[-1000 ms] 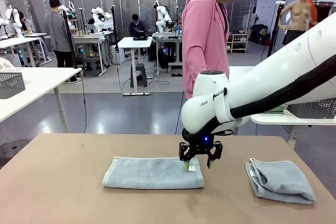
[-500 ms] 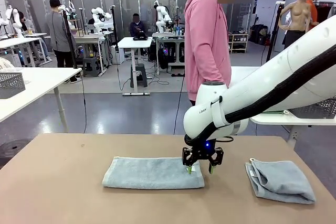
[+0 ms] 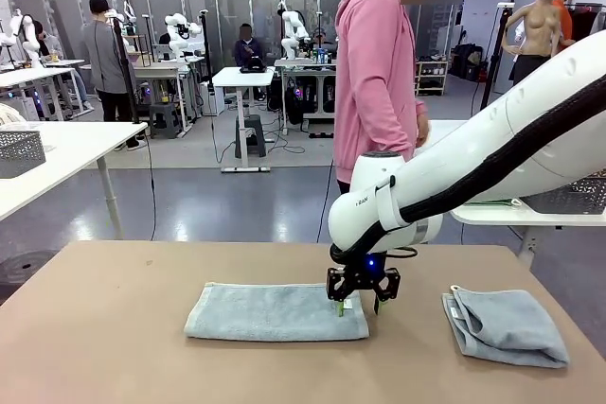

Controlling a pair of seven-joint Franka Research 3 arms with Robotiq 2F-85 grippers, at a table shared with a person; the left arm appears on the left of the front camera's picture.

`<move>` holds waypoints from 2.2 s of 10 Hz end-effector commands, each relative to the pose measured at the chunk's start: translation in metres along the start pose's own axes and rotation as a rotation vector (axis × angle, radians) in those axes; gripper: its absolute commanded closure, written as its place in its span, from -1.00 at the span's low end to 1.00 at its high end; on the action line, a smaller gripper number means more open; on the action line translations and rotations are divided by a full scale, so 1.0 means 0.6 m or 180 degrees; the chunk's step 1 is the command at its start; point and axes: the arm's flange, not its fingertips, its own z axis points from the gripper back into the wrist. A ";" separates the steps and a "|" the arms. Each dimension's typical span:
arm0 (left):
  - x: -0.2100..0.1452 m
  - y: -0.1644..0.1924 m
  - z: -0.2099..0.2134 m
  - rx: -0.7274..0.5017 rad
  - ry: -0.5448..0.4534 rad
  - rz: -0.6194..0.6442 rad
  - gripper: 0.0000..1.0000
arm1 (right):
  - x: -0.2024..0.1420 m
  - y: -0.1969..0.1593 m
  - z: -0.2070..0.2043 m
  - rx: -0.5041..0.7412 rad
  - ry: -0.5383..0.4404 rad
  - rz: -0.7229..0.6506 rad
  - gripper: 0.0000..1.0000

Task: Fold the towels and place them in the basket.
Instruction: When a person lays out a Towel with hook on the table, fold it in half twice.

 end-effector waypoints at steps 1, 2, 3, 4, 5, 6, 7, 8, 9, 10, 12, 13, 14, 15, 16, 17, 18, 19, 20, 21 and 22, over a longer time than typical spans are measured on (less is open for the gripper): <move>-0.003 0.002 0.003 0.0040 0.0006 -0.0021 -1.00 | 0.012 0.000 -0.005 -0.0044 0.0111 0.0081 0.46; -0.003 0.002 0.003 0.0040 0.0006 -0.0021 -1.00 | 0.012 -0.001 -0.006 -0.0034 0.0121 0.0080 0.52; -0.003 0.002 0.003 0.0040 0.0006 -0.0021 -1.00 | 0.011 -0.003 -0.007 -0.0002 0.0124 0.0080 1.00; -0.003 0.002 0.003 0.0040 0.0006 -0.0021 -1.00 | 0.010 -0.005 -0.010 0.0018 0.0131 0.0079 1.00; -0.003 0.002 0.003 0.0040 0.0006 -0.0021 -1.00 | 0.010 -0.005 -0.009 0.0025 0.0128 0.0081 1.00; -0.003 0.002 0.003 0.0040 0.0006 -0.0021 -1.00 | 0.010 -0.006 -0.008 0.0038 0.0122 0.0089 1.00; -0.003 0.002 0.003 0.0040 0.0006 -0.0021 -1.00 | 0.008 -0.008 -0.006 0.0041 0.0120 0.0083 1.00; -0.003 0.002 0.003 0.0040 0.0006 -0.0021 -1.00 | 0.006 -0.009 -0.005 0.0056 0.0115 0.0086 1.00; -0.003 0.002 0.003 0.0040 0.0006 -0.0021 -1.00 | 0.003 -0.010 -0.002 0.0075 0.0111 0.0096 1.00; -0.003 0.002 0.003 0.0040 0.0006 -0.0021 -1.00 | 0.001 -0.010 0.000 0.0066 0.0109 0.0101 1.00; -0.003 0.002 0.003 0.0040 0.0006 -0.0021 -1.00 | -0.003 -0.013 -0.003 0.0092 0.0104 0.0119 1.00; -0.003 0.002 0.003 0.0040 0.0006 -0.0021 -1.00 | -0.004 -0.016 -0.010 0.0249 0.0039 0.0142 1.00; -0.003 0.002 0.003 0.0040 0.0006 -0.0021 -1.00 | 0.007 0.004 0.007 0.0036 0.0061 0.0069 1.00; -0.003 0.002 0.003 0.0040 0.0006 -0.0021 -1.00 | 0.007 0.004 0.007 0.0036 0.0061 0.0069 1.00; -0.003 0.002 0.003 0.0040 0.0006 -0.0021 -1.00 | 0.007 0.004 0.007 0.0036 0.0061 0.0069 1.00; -0.003 0.002 0.003 0.0040 0.0006 -0.0021 -1.00 | 0.007 0.004 0.007 0.0036 0.0061 0.0069 1.00; -0.003 0.002 0.003 0.0040 0.0006 -0.0021 -1.00 | 0.007 0.004 0.007 0.0036 0.0061 0.0069 1.00; -0.003 0.002 0.003 0.0040 0.0006 -0.0021 -1.00 | 0.007 0.002 0.008 0.0089 0.0058 0.0088 0.87; -0.003 0.002 0.003 0.0040 0.0006 -0.0021 -1.00 | -0.009 -0.013 0.044 -0.0158 -0.0011 0.0184 0.87; -0.003 0.002 0.003 0.0040 0.0006 -0.0021 -1.00 | -0.026 -0.027 0.074 -0.0364 -0.0035 0.0265 0.87; -0.003 0.002 0.003 0.0040 0.0006 -0.0021 -1.00 | -0.036 -0.037 0.103 -0.0632 -0.0080 0.0279 0.87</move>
